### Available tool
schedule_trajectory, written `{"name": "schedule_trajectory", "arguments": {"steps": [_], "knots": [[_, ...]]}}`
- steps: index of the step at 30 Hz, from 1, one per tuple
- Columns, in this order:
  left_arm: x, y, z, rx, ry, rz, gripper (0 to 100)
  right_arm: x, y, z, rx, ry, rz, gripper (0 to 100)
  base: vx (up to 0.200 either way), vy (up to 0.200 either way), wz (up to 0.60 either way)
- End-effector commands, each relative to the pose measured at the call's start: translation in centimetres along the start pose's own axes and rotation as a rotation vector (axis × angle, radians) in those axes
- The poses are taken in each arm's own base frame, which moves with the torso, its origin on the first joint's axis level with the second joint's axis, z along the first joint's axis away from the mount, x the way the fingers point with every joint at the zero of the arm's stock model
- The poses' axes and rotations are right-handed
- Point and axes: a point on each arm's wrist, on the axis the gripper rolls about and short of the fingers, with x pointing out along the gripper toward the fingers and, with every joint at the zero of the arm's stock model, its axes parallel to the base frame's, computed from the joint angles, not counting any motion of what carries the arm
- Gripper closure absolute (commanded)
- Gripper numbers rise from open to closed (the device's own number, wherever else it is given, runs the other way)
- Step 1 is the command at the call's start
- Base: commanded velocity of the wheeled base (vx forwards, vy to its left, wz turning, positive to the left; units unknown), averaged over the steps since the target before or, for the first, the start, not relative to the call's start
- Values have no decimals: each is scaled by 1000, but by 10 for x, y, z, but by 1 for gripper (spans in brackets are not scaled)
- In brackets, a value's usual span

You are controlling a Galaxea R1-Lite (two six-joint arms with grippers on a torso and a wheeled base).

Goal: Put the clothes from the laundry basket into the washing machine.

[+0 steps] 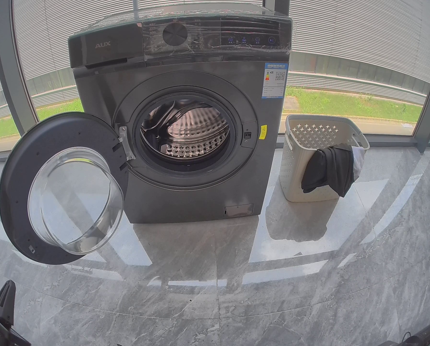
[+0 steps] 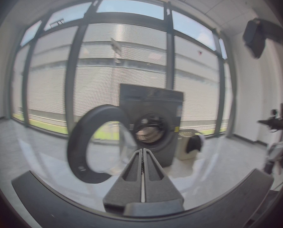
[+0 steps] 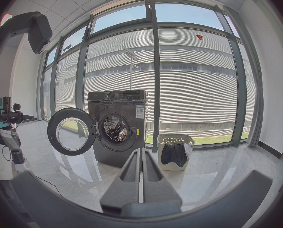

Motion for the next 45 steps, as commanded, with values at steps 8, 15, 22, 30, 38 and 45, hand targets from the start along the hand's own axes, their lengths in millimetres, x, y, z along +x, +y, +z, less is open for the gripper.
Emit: {"name": "schedule_trajectory", "arguments": {"steps": [8, 15, 22, 30, 38, 45], "knots": [[-10, 12, -35, 130, 67, 318, 100, 1, 0, -37, -18, 29, -6, 100, 0, 0, 0], [-9, 11, -36, 118, 70, 237, 100, 1, 0, -48, 8, 120, -5, 100, 0, 0, 0], [-9, 11, -36, 85, 64, 246, 100, 1, 0, -50, 15, 144, -6, 100, 0, -29, 0], [-9, 11, -36, 89, 63, 243, 100, 1, 0, -50, 18, 144, -4, 100, 0, -200, 0], [-9, 11, -36, 89, 63, 243, 100, 0, 0, -50, 20, 143, -3, 100, 0, -200, 0], [-9, 11, -36, 89, 63, 241, 100, 0, 0, -50, 21, 143, -3, 100, 0, -200, 0]]}}
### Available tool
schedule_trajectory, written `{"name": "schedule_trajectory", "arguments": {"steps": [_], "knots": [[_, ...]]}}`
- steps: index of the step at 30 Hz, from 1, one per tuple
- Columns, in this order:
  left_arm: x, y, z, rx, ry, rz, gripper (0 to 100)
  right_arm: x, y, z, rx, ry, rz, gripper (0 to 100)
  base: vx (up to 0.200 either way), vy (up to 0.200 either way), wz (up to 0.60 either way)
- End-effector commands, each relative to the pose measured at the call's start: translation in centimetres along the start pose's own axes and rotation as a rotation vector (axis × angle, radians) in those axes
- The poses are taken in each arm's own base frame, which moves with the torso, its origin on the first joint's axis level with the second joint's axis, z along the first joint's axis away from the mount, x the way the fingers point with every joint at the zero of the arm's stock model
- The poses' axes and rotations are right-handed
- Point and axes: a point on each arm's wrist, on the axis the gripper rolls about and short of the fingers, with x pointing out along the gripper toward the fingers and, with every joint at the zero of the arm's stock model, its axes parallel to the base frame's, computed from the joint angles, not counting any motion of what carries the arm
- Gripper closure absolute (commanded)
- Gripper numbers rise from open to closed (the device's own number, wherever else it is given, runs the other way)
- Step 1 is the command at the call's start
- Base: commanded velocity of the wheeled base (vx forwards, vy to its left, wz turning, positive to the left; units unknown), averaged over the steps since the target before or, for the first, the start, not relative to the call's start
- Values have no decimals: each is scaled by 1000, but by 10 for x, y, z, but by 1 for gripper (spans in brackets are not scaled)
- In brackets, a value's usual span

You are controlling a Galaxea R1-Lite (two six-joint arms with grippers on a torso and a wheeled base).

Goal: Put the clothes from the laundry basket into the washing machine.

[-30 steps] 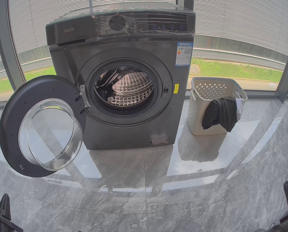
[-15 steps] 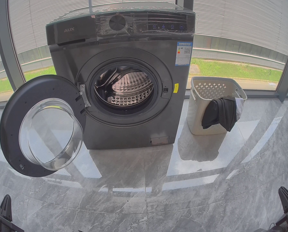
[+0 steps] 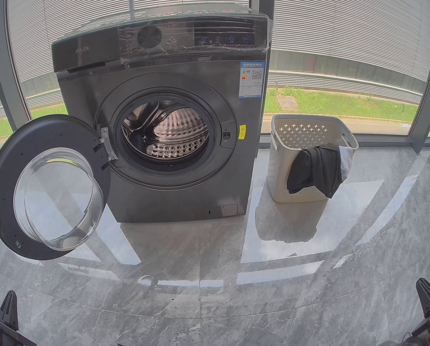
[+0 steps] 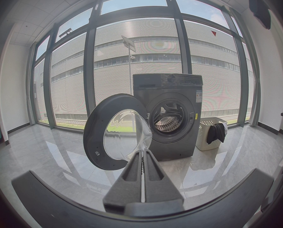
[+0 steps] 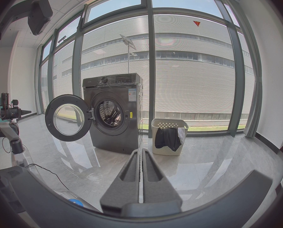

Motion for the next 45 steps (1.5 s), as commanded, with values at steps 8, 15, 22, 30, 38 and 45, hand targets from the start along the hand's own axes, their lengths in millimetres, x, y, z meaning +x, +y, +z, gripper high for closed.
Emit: {"name": "schedule_trajectory", "arguments": {"steps": [8, 15, 22, 30, 38, 45], "knots": [[-1, 0, -2, 3, -2, 0, 100, 1, 0, -5, 8, 18, 3, 100, 0, -200, 0], [-1, 0, -2, 3, 4, -4, 100, 1, 0, -5, 12, 18, 3, 100, 86, -114, 0], [-1, 0, -2, 0, 4, -6, 100, 1, 0, -5, 12, 18, 5, 100, 200, 0, 0], [-1, 0, -2, -1, 4, -7, 100, 1, 0, -5, 12, 18, 5, 100, 200, 0, 0], [-1, 0, -2, -1, 4, -7, 100, 1, 0, -5, 12, 18, 5, 100, 200, -50, 0], [-1, 0, -2, 2, 2, -6, 100, 1, 0, -5, 12, 17, 5, 100, 29, -200, 0]]}}
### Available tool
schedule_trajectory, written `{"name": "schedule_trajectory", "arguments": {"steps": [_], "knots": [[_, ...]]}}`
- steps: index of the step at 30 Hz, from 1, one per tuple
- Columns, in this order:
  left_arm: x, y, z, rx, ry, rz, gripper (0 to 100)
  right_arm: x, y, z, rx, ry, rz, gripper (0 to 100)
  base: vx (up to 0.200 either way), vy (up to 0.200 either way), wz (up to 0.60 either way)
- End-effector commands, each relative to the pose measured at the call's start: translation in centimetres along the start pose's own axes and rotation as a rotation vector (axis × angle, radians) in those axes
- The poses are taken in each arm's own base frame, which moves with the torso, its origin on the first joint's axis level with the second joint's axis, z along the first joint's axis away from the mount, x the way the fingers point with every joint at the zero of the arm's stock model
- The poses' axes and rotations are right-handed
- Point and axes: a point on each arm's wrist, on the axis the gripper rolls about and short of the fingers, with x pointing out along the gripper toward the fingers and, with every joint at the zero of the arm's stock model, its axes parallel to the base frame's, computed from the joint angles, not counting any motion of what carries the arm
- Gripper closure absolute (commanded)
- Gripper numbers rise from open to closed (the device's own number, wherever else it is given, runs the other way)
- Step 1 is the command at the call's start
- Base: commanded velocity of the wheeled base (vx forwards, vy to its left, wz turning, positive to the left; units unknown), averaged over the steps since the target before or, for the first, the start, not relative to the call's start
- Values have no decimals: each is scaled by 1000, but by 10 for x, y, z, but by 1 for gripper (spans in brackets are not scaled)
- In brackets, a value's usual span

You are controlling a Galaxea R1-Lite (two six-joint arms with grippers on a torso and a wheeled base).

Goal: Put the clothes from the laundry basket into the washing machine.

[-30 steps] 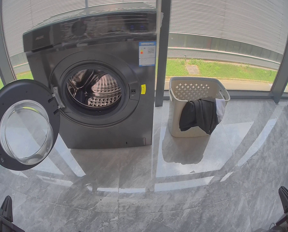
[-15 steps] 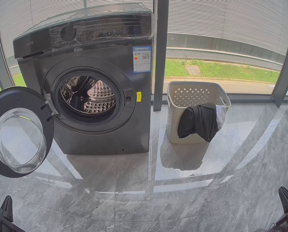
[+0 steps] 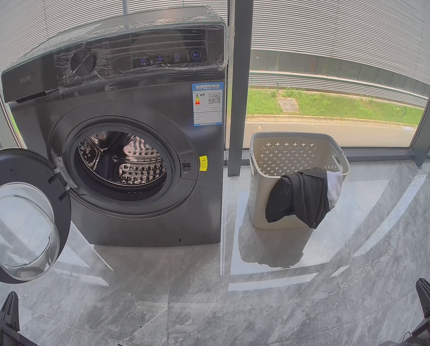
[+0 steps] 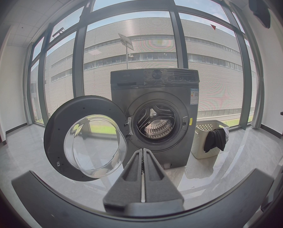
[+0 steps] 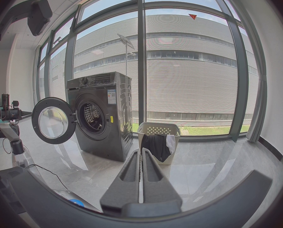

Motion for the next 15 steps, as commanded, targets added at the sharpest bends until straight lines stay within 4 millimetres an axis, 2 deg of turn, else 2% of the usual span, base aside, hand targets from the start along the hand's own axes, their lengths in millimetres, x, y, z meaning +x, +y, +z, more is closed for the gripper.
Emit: {"name": "schedule_trajectory", "arguments": {"steps": [1, 12, 15], "knots": [[-1, 0, -1, -2, -12, 0, 100, 1, 0, -5, 6, 18, 1, 100, 0, -200, 0], [-1, 0, -1, -5, -10, 0, 100, 1, 0, -5, 5, 16, 1, 100, 0, -200, 0], [-1, 0, -1, -5, -10, 0, 100, 1, 0, -5, 6, 18, 1, 100, 200, -200, 0]]}}
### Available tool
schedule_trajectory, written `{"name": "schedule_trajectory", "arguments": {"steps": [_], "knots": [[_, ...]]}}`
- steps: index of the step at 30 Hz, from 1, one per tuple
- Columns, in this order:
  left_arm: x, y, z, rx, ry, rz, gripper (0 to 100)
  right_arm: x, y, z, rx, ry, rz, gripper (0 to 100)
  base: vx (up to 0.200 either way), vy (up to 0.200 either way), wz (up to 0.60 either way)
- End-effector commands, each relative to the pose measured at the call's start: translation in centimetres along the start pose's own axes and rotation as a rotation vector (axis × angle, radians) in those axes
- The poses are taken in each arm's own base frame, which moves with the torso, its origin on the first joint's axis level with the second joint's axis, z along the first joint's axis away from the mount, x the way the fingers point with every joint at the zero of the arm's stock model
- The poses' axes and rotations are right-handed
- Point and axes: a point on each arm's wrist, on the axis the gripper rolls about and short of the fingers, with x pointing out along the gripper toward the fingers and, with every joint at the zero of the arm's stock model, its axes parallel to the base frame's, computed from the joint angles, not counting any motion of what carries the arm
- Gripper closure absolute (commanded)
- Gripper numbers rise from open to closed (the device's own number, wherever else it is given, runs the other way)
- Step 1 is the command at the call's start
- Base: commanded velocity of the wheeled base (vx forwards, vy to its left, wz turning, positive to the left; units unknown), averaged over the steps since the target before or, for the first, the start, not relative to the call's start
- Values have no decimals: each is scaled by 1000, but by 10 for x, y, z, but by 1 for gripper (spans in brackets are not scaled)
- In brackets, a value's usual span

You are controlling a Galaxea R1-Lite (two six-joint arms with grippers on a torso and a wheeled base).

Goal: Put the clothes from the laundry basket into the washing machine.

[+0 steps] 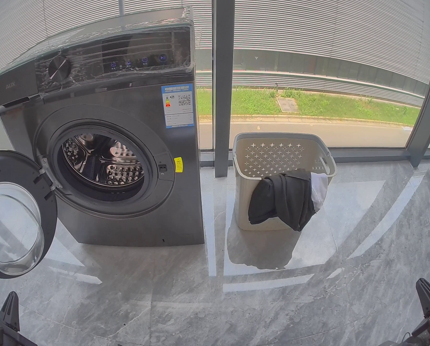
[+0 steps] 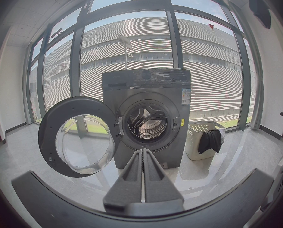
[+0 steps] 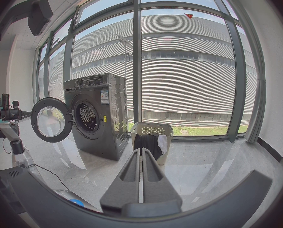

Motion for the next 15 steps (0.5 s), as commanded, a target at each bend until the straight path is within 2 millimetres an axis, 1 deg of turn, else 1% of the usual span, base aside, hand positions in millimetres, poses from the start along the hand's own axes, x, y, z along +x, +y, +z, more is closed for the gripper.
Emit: {"name": "schedule_trajectory", "arguments": {"steps": [1, 3, 15], "knots": [[-1, 0, -1, -1, -11, -1, 100, 1, 0, -5, 5, 17, 1, 100, 200, -200, 0], [-1, 0, -1, -1, -9, -1, 100, 1, 0, -5, 5, 17, 1, 100, 200, -200, 0], [1, 0, 0, 0, 10, -5, 100, 1, 0, -5, 4, 18, 1, 100, 200, 0, 0]]}}
